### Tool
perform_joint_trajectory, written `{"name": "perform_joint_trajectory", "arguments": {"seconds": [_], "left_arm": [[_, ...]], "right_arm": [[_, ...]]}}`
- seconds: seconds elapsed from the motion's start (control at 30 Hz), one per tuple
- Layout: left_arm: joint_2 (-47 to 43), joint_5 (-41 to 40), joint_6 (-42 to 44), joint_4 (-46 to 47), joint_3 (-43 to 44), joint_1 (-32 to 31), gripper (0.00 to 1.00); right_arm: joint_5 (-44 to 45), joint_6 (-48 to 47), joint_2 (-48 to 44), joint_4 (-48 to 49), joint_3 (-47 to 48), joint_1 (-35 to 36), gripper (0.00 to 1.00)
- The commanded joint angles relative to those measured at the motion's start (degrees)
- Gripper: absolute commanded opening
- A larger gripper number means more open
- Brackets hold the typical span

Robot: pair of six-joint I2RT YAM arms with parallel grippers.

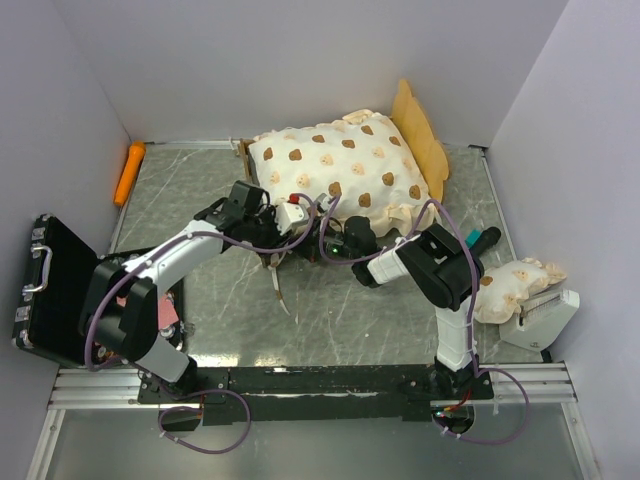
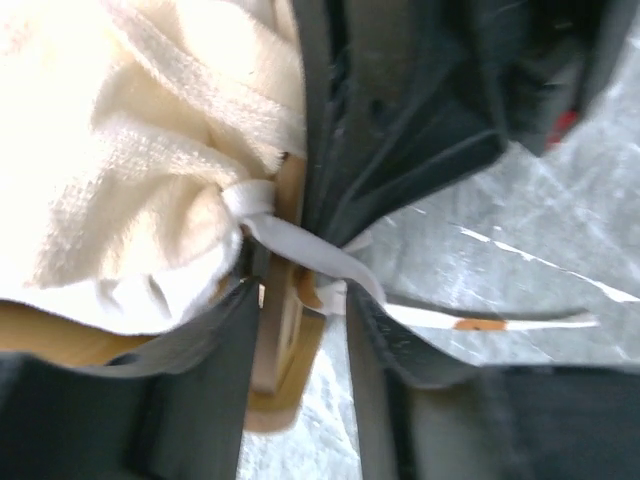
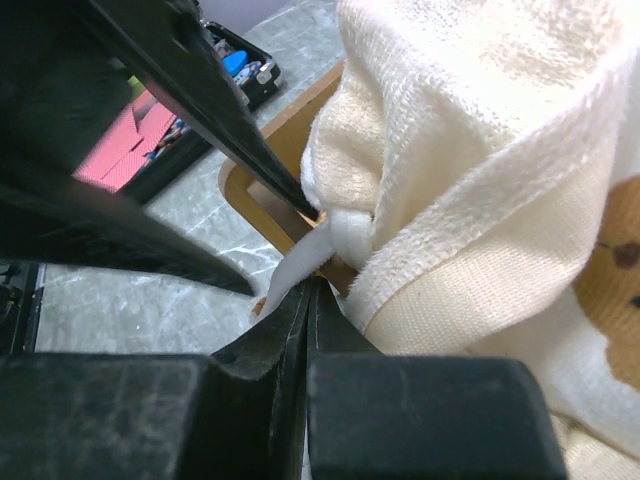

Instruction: Set up the pet bed

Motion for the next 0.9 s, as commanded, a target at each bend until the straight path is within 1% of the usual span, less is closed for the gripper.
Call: {"name": "perform_joint_trajectory", "arguments": {"seconds": [0.0,0.07,0.1,0.17,0.2,0.23,0.37,0.53,0.6,0.67,0.77,0.83,0.87], "left_arm": [[-3.08,1.74,-0.45,-3.86,-0.23,-0.77,0.48],[-3.52,1.93,-0.09,-3.08,-1.37,-0.77,0.46],[-3.34,1.49,0.17,-2.73,-1.63,-0.85,0.44],[-2.03,0.87,0.17,-3.60,-1.11,-0.77,0.36],[-1.24,0.61,0.09,-4.04,-0.67,-0.77,0.34],[-0.71,0.52,-0.09,-4.57,-0.41,-0.77,0.34],[0.17,-1.32,-0.35,-4.57,-0.76,-0.68,0.37],[0.88,-0.45,-0.62,-7.12,-0.84,-0.86,0.38],[-0.17,-0.27,-1.75,-7.39,-0.84,-0.94,0.38],[-3.24,-0.80,-3.42,-4.94,-2.15,-1.29,0.37],[-10.62,-2.90,-5.09,2.08,-5.93,-2.08,0.47],[-13.96,-3.70,-4.49,6.13,-8.65,-2.17,0.48],[-15.02,-2.65,-3.18,6.76,-9.71,-2.17,0.48]], "right_arm": [[-0.76,0.42,-2.04,4.28,2.02,0.29,0.00],[-0.85,0.25,-2.04,3.67,2.37,0.38,0.00],[-0.85,0.25,-1.87,3.41,2.46,0.46,0.00],[-0.85,0.51,-1.34,3.93,2.55,0.55,0.00],[-0.85,0.68,-1.17,4.19,2.55,0.55,0.00],[-0.94,0.86,-0.91,4.37,2.55,0.55,0.00],[-1.29,1.04,-0.73,4.55,2.55,0.55,0.00],[-0.94,0.16,-1.34,3.76,2.29,0.55,0.00],[-0.94,-0.02,-1.52,3.67,2.20,0.47,0.00],[-0.68,-0.02,-1.52,3.58,2.11,0.55,0.00],[0.29,0.25,-1.43,3.23,2.11,0.55,0.00],[0.38,0.33,-1.34,2.97,2.28,0.55,0.00],[0.29,0.33,-1.34,2.70,2.37,0.55,0.00]]}}
